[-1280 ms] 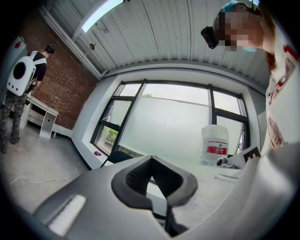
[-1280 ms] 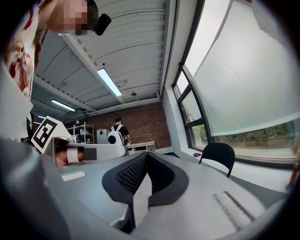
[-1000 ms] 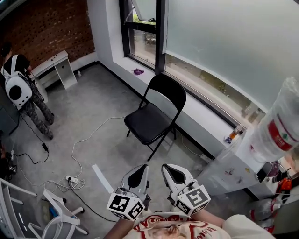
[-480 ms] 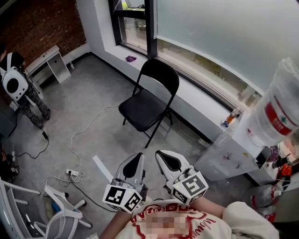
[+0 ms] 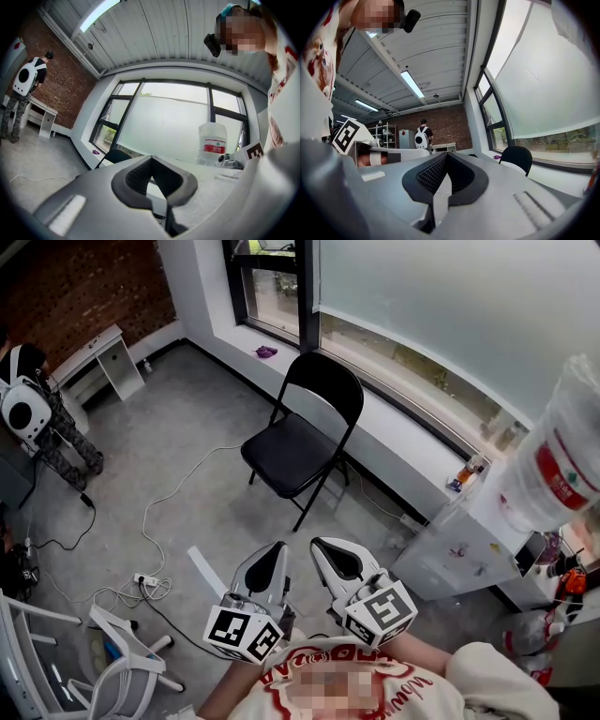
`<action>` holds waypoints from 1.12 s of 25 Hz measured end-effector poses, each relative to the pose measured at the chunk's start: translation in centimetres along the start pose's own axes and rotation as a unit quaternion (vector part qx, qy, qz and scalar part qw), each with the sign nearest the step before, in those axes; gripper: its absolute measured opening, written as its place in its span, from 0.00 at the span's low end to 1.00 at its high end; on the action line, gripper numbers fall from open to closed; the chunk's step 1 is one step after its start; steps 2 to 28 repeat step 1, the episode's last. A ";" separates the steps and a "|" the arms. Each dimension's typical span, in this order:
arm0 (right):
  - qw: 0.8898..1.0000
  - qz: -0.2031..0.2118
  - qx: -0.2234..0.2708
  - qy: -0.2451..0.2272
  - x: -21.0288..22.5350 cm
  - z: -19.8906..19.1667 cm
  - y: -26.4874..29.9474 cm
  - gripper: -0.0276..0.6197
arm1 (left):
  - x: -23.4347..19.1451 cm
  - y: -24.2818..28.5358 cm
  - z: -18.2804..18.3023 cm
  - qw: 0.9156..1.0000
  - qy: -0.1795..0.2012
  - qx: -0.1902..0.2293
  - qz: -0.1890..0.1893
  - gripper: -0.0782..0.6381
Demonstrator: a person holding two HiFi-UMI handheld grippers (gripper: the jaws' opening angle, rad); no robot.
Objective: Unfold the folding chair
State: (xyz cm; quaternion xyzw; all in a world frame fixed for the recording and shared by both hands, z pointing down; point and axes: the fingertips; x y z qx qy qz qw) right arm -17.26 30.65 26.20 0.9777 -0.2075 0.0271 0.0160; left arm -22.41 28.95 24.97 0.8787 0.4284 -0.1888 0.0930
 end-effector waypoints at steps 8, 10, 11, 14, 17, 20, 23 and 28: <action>1.000 0.000 0.000 0.000 0.0 0.0 0.0 0.08 | -0.1 -0.1 -0.1 1.000 0.000 0.001 -0.002 0.12; 1.000 0.000 0.000 0.000 0.0 0.0 0.0 0.08 | -0.1 -0.1 -0.1 1.000 0.000 0.001 -0.002 0.12; 1.000 0.000 0.000 0.000 0.0 0.0 0.0 0.08 | -0.1 -0.1 -0.1 1.000 0.000 0.001 -0.002 0.12; 1.000 0.000 0.000 0.000 0.0 0.0 0.0 0.08 | -0.1 -0.1 -0.1 1.000 0.000 0.001 -0.002 0.12; 1.000 0.000 0.000 0.000 0.0 0.0 0.0 0.08 | -0.1 -0.1 -0.1 1.000 0.000 0.001 -0.002 0.12; 1.000 0.000 0.000 0.000 0.0 0.0 0.0 0.08 | -0.1 -0.1 -0.1 1.000 0.000 0.001 -0.002 0.12; 1.000 0.000 0.000 0.000 0.0 0.0 0.0 0.08 | -0.1 -0.1 -0.1 1.000 0.000 0.001 -0.002 0.12; 1.000 0.000 0.000 0.000 0.0 0.0 0.0 0.08 | -0.1 -0.1 -0.1 1.000 0.000 0.001 -0.002 0.12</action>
Point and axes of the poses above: the fingertips, and each gripper's own axes: y forward along the fingers, x to its right, z out of its top, and after that the axes turned 7 degrees about -y, right-handed
